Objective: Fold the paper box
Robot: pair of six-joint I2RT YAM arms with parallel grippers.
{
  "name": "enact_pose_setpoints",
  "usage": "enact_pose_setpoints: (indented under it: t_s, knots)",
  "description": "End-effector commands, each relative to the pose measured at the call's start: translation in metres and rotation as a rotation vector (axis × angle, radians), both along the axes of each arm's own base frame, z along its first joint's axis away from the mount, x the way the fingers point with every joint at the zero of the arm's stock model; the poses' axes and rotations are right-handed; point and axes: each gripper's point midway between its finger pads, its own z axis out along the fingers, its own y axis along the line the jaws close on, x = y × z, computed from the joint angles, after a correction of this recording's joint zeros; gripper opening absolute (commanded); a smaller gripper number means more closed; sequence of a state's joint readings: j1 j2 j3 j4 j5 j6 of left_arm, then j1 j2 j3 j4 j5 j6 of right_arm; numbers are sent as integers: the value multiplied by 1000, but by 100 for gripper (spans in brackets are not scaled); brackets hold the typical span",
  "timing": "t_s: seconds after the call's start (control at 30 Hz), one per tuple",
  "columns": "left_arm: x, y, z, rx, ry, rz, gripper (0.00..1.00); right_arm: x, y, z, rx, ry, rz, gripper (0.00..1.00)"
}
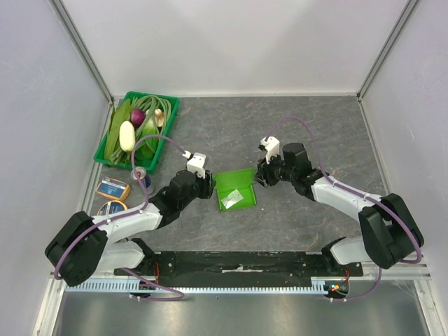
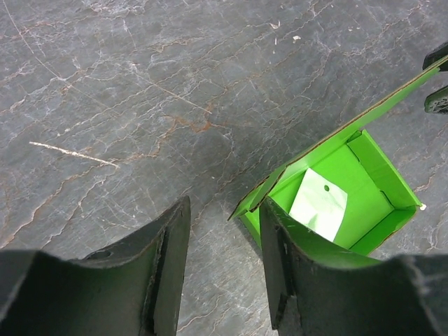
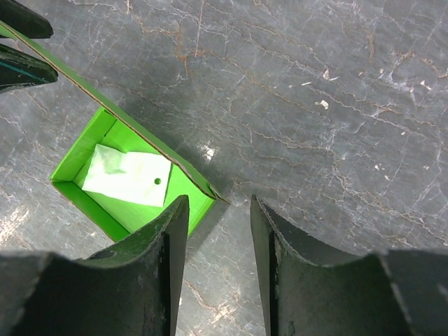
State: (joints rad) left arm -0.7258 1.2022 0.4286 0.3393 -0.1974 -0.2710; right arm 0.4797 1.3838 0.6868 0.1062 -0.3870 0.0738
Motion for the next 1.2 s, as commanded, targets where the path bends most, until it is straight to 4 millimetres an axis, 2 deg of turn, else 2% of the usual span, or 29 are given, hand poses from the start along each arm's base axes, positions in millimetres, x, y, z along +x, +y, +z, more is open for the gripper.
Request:
enact_pose_setpoints:
  t_s: [0.0,0.13,0.23,0.43,0.53,0.67,0.8,0.83,0.93,1.03,1.17]
  knots:
    - [14,-9,26,-22,-83,-22,50,17,3,25,19,-108,-1,50]
    - [15,-11,28,-29,-85,-24,47,15,9,28,43,-107,26,50]
    - [16,-13,26,-23,-81,-31,44,15,15,29,63,-108,50,42]
    - [17,-16,21,-9,-58,-40,30,10,20,30,85,-105,74,28]
    - [18,-17,23,-5,-59,-45,19,7,24,32,97,-109,75,22]
    - [20,-21,30,-5,-69,-56,14,2,27,28,76,-117,70,20]
    - [19,-19,35,-6,-75,-54,19,3,21,22,42,-106,45,24]
    - [19,-16,36,-3,-76,-37,27,4,20,23,37,-109,37,33]
    - [18,-8,36,-1,-82,-13,46,5,17,25,37,-120,21,36]
    - [17,-10,33,-2,-86,-42,50,5,19,24,34,-110,34,33]
    - [16,-16,27,10,-83,-89,49,1,18,18,14,-89,46,32]
